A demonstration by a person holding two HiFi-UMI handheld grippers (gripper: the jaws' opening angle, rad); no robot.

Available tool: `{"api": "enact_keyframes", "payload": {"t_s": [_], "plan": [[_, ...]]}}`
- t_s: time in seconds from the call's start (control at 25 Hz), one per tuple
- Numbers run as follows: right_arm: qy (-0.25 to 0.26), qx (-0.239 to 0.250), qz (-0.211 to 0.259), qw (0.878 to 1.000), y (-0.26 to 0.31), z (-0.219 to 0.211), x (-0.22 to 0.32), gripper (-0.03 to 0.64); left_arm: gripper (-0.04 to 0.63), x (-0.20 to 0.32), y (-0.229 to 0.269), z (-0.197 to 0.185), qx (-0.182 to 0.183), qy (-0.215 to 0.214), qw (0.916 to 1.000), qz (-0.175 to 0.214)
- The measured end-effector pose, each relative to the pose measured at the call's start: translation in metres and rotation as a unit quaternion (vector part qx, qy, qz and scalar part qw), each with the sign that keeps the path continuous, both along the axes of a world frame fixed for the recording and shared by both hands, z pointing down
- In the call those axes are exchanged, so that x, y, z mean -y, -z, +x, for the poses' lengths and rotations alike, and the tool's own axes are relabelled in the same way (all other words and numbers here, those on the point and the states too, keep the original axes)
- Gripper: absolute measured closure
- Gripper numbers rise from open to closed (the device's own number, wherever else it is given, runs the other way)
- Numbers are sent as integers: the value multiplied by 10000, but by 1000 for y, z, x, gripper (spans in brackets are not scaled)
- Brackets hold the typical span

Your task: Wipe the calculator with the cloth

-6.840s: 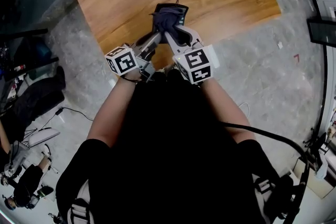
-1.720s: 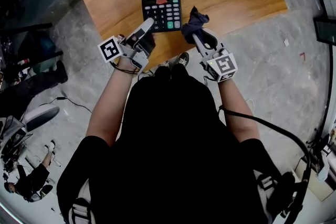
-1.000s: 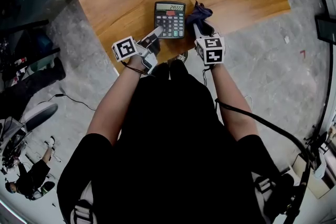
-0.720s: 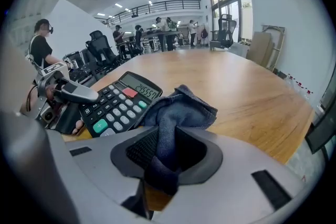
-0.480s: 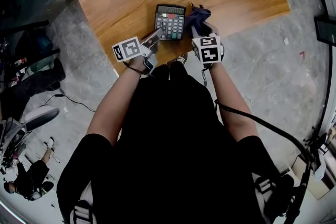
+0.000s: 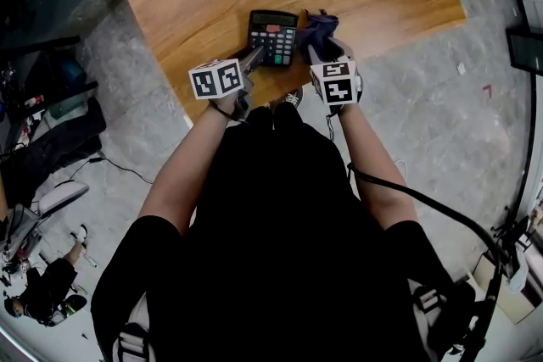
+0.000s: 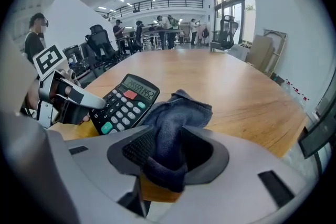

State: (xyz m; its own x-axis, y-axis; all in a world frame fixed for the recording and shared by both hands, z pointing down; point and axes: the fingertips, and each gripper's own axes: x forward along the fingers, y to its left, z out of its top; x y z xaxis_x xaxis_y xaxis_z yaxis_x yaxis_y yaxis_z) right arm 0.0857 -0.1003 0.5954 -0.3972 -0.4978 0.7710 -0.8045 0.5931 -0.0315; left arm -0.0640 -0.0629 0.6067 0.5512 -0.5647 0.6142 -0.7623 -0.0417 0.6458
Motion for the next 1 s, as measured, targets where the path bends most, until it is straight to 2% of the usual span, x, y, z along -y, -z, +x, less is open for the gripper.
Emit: {"api": "enact_keyframes", "payload": {"t_s": [0.16, 0.28, 0.36, 0.44, 0.52, 0.56, 0.64, 0.76, 0.84, 0.88, 1.0], "plan": [[-29, 43, 68, 10000, 10, 0, 2, 474, 446, -2, 2, -1, 755, -271, 9967, 123], [-71, 75, 139, 9999, 18, 0, 4, 474, 441, -2, 4, -1, 1411, -584, 9878, 319], [-119, 119, 222, 9996, 27, 1, 5, 474, 440, -3, 5, -1, 1931, -864, 9761, 497], [-167, 180, 310, 9992, 37, 1, 7, 474, 442, -4, 7, -3, 2559, -1209, 9564, 726], [-204, 238, 394, 9987, 46, 1, 10, 474, 442, -5, 8, -3, 2976, -1492, 9385, 921], [-219, 262, 442, 9984, 50, 1, 10, 474, 442, -5, 9, -2, 3055, -1551, 9342, 991], [-248, 318, 571, 9976, 60, 2, 11, 474, 442, -5, 18, -3, 3070, -1490, 9326, 1175], [-283, 478, 858, 9948, 83, 1, 9, 474, 443, 0, 49, -4, 3039, -1281, 9294, 1660], [-325, 651, 1161, 9906, 104, -1, 9, 475, 446, 5, 74, -3, 3051, -1185, 9228, 2034], [-361, 740, 1347, 9875, 115, -3, 9, 485, 471, 7, 87, -3, 3071, -1117, 9186, 2224], [-448, 969, 1872, 9765, 146, -8, 7, 573, 576, 12, 122, -4, 3044, -868, 9095, 2693]]}}
